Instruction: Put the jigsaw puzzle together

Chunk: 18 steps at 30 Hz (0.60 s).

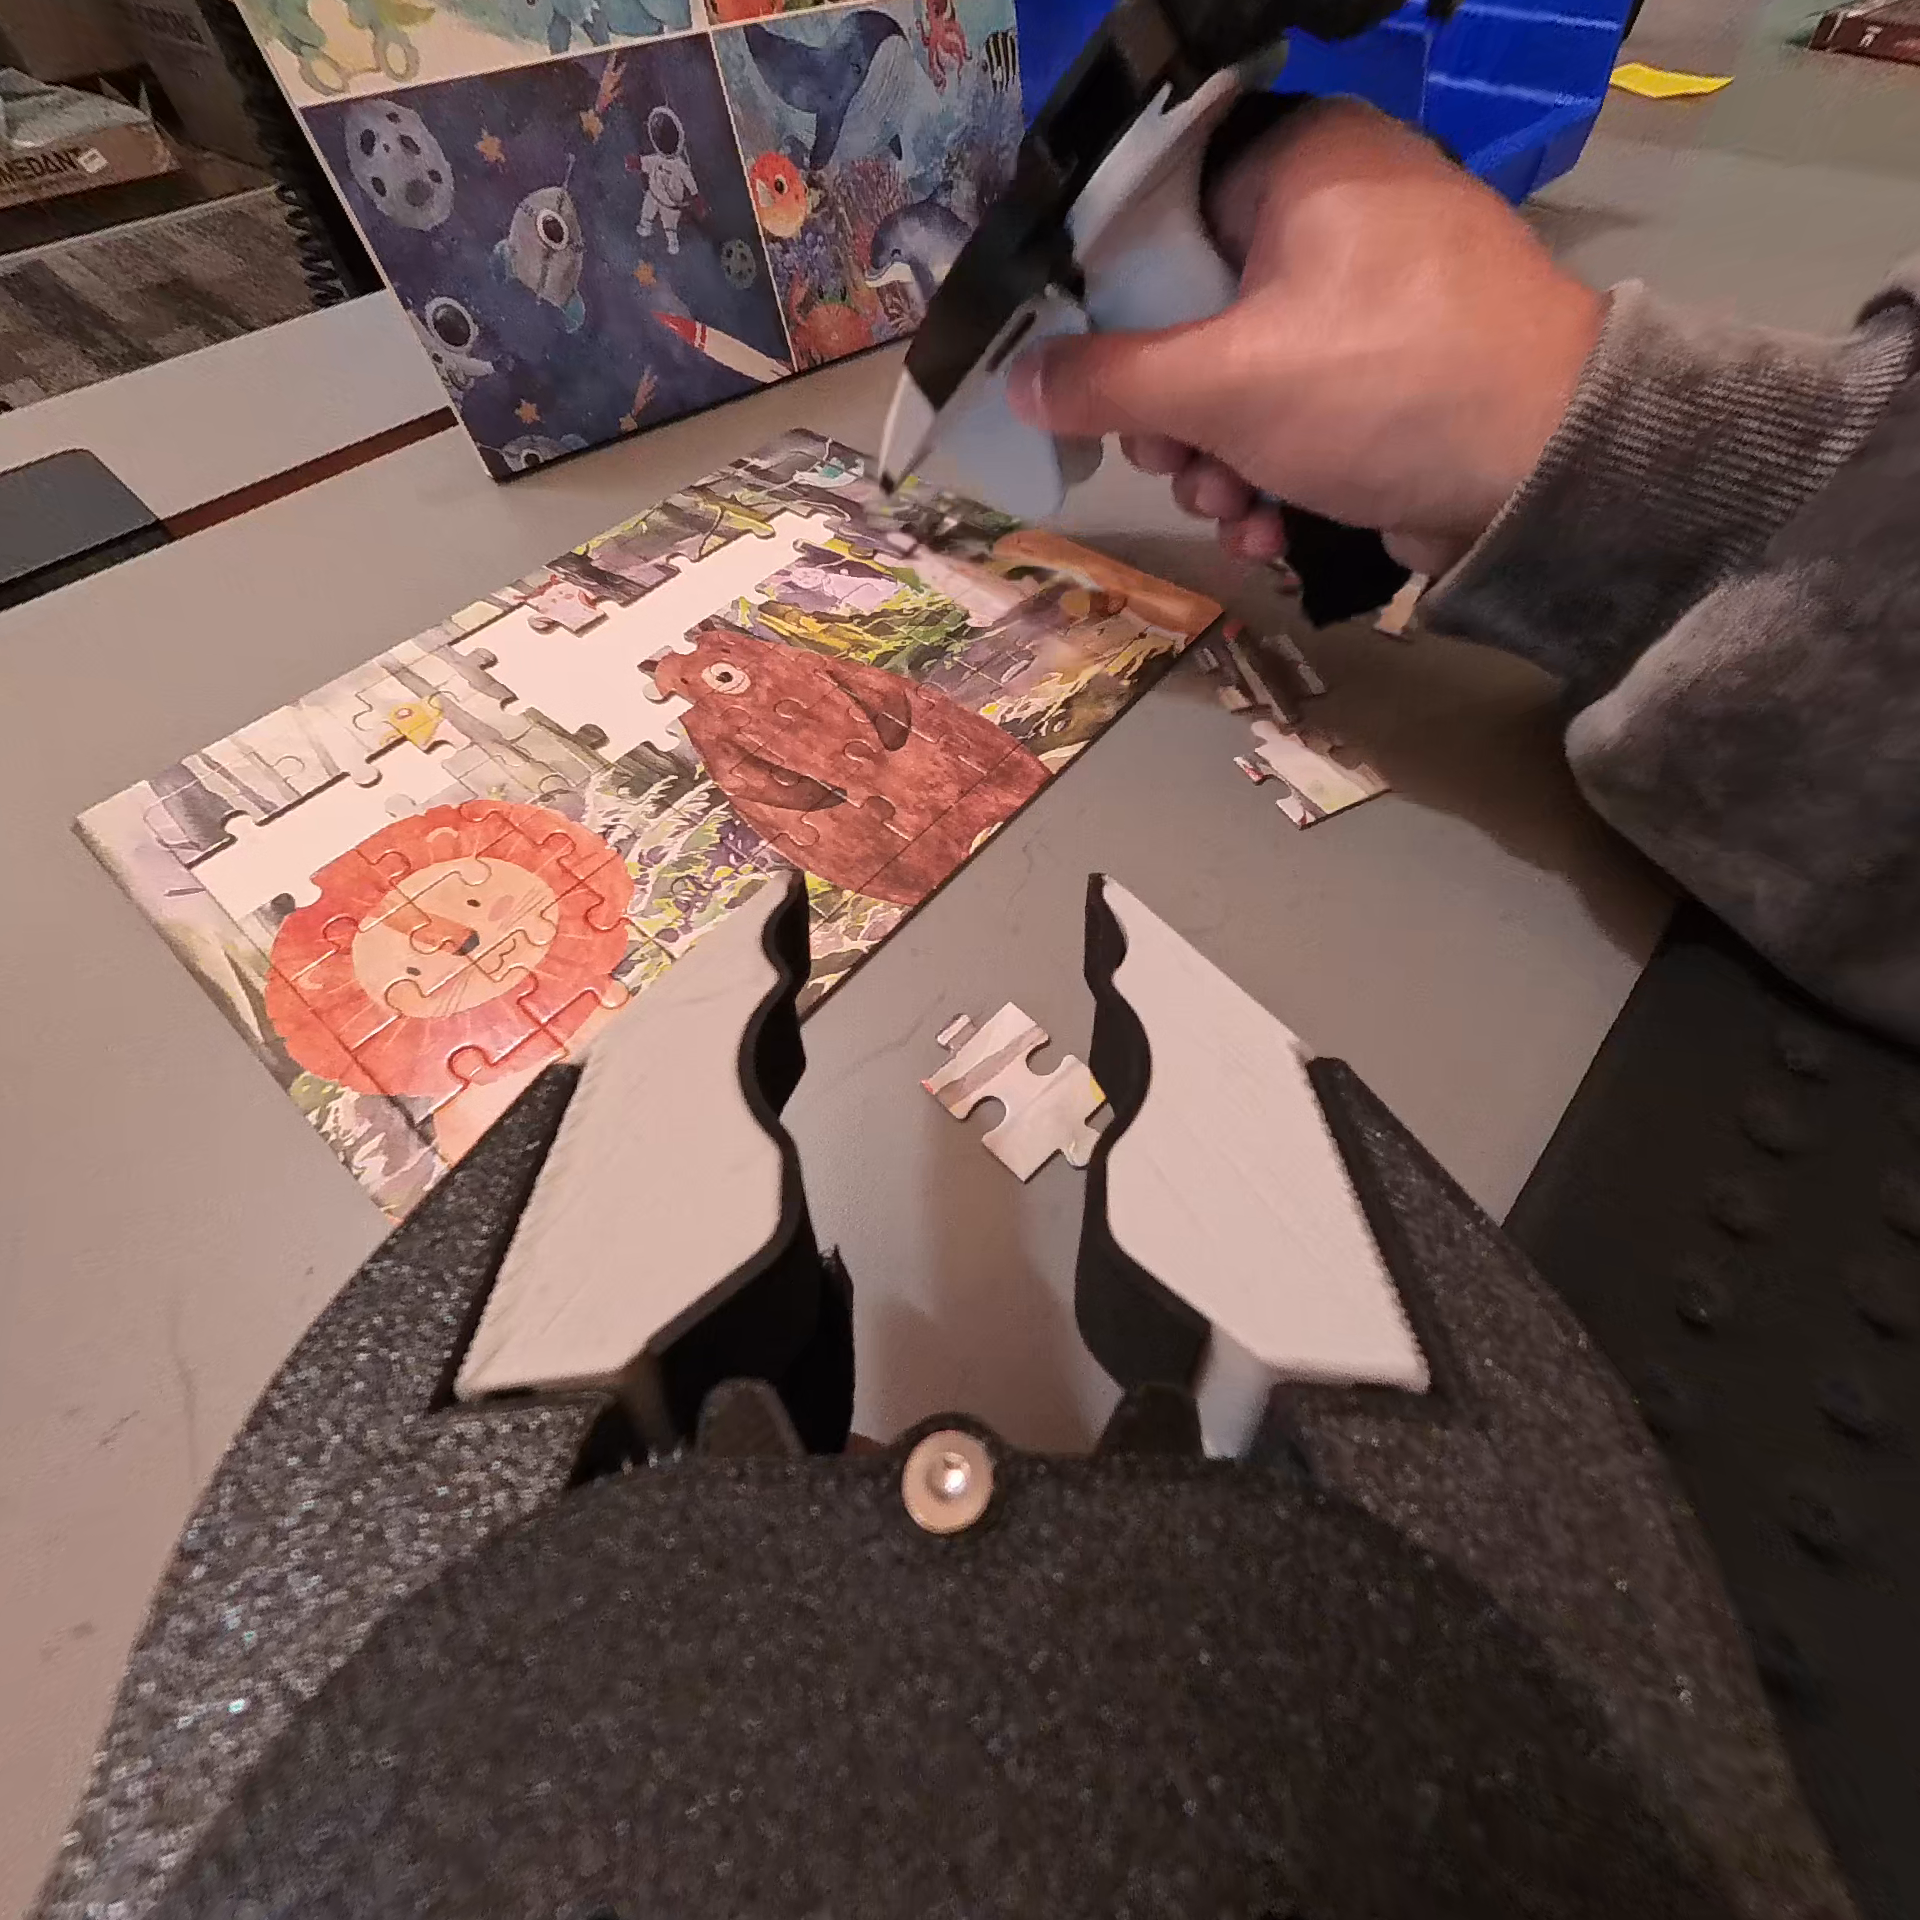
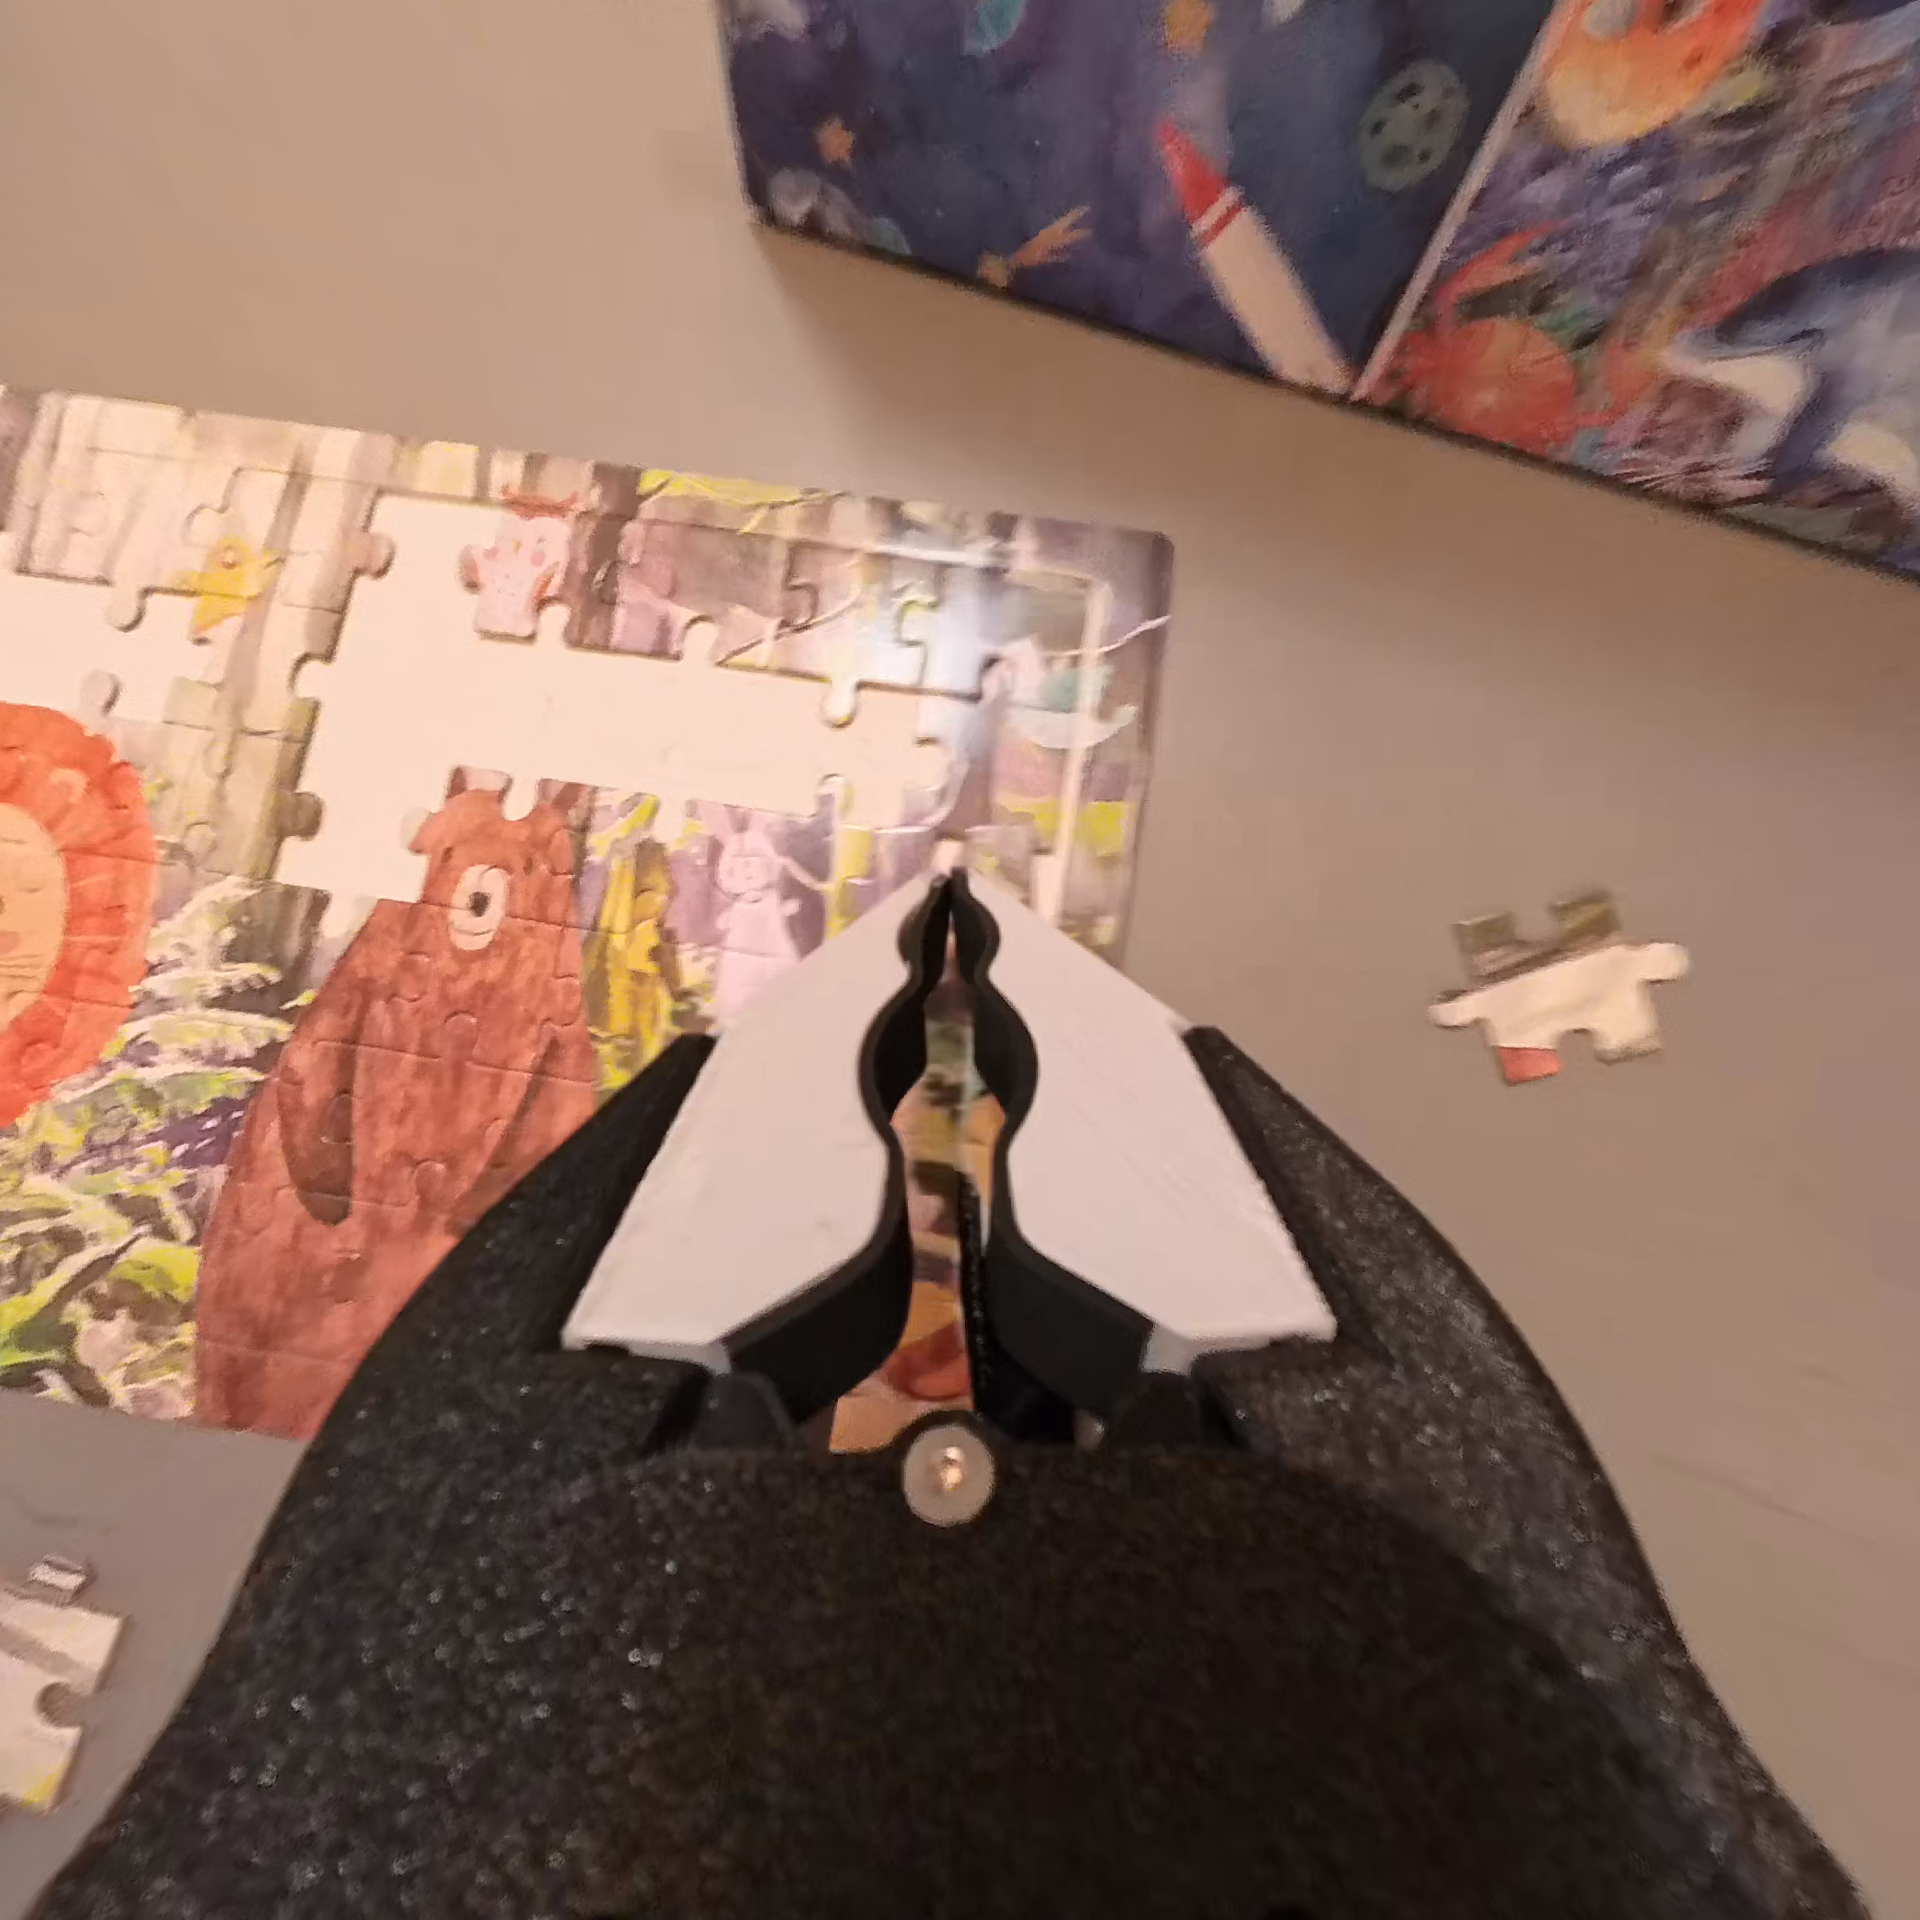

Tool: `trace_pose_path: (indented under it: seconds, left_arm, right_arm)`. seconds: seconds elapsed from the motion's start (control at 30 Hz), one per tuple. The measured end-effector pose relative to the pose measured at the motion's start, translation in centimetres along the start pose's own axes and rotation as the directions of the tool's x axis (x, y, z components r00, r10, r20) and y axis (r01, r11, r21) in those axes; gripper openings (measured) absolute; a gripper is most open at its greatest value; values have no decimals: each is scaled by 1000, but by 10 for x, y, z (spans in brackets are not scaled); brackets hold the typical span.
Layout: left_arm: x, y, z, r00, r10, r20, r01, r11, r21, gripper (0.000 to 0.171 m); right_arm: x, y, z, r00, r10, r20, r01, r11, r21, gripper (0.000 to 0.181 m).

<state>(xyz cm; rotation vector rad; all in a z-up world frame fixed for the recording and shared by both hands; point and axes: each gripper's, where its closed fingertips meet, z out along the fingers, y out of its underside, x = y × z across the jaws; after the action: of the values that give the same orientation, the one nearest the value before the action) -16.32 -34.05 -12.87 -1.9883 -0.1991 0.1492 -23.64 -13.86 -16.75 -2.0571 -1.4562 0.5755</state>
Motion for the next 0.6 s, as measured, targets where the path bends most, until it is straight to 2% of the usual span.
trace_pose_path:
  seconds: [0.07,0.17,0.27,0.6]
  left_arm:
    - [0,0,0,1000,1,-2,-1,1000,1,53]
    - [1,0,0,1000,1,-6,-1,1000,-3,53]
    - [2,0,0,1000,2,-7,-2,1000,-3,53]
    - [2,1,0,1000,4,-7,-4,1000,-6,53]
  right_arm:
    - [5,-8,-5,998,-36,54,34,999,37,0]
    - [7,0,1,984,-131,122,131,991,10,2]
    - [7,6,6,975,-137,173,138,990,8,3]
    - [10,15,3,987,-57,147,63,998,-31,0]
